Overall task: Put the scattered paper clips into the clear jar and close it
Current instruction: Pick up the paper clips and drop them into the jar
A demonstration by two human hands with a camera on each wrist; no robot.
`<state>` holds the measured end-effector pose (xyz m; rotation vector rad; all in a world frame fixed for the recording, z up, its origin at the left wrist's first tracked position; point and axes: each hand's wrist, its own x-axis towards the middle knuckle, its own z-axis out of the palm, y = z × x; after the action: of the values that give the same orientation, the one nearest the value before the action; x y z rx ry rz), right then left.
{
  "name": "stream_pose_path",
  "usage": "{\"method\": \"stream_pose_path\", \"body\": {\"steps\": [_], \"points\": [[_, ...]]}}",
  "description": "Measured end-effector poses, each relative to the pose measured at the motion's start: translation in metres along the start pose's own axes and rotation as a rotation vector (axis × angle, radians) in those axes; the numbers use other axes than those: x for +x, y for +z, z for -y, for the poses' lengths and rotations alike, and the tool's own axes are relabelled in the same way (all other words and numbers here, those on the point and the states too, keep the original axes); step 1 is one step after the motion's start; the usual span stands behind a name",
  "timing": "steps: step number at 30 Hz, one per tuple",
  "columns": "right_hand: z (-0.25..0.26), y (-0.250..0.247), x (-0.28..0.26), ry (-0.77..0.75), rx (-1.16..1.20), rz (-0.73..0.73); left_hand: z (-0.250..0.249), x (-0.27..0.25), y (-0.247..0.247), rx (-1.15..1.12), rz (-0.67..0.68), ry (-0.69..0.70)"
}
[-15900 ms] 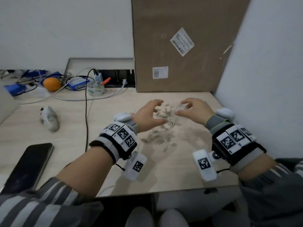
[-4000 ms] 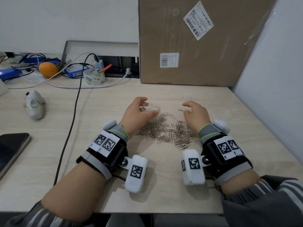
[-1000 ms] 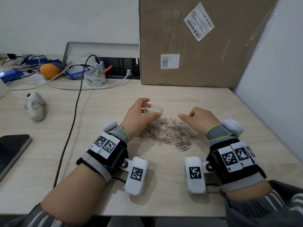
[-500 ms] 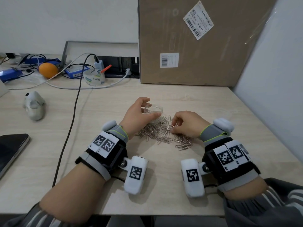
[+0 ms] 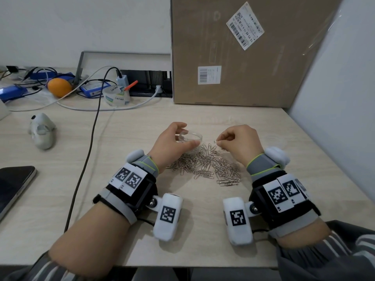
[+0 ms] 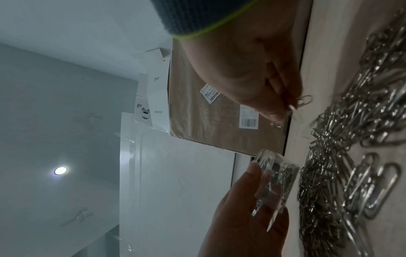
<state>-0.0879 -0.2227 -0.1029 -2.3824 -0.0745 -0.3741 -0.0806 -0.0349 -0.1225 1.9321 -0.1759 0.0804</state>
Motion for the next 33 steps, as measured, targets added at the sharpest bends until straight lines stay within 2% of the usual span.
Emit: {"method": "stream_pose_path", "body": {"steps": [5, 7, 10, 15, 20, 23, 25, 28, 30, 33], "points": [[0.006, -0.003, 0.002, -0.033, 0.294, -0.201, -0.002, -0.002, 0.001, 0.013, 0.065, 0.013], [0.01, -0.005, 0.001, -0.064, 0.424, -0.224, -0.004, -0.003, 0.002, 0.028, 0.122, 0.03], [0.016, -0.004, -0.003, -0.101, 0.555, -0.181, -0.006, -0.006, 0.006, 0.027, 0.212, 0.046], [0.018, 0.004, -0.009, -0.185, 0.424, 0.026, -0.007, -0.007, 0.007, -0.005, 0.23, 0.067], [0.012, -0.004, -0.004, -0.135, 0.4, -0.057, -0.005, -0.005, 0.006, -0.023, 0.139, 0.053], [0.004, -0.013, -0.003, 0.012, 0.303, -0.078, -0.004, -0.003, 0.003, -0.022, 0.065, 0.038], [-0.001, -0.021, -0.003, 0.124, 0.142, 0.046, -0.003, -0.002, 0.001, -0.028, 0.023, 0.023], [-0.006, -0.026, -0.007, 0.219, -0.1, 0.418, -0.002, 0.0, 0.001, -0.033, -0.003, 0.006], [-0.004, -0.023, -0.01, 0.27, -0.107, 0.587, -0.002, -0.001, 0.001, -0.034, -0.004, 0.002], [0.0, -0.017, -0.012, 0.309, -0.019, 0.687, -0.002, -0.001, 0.001, -0.039, -0.008, -0.001]]}}
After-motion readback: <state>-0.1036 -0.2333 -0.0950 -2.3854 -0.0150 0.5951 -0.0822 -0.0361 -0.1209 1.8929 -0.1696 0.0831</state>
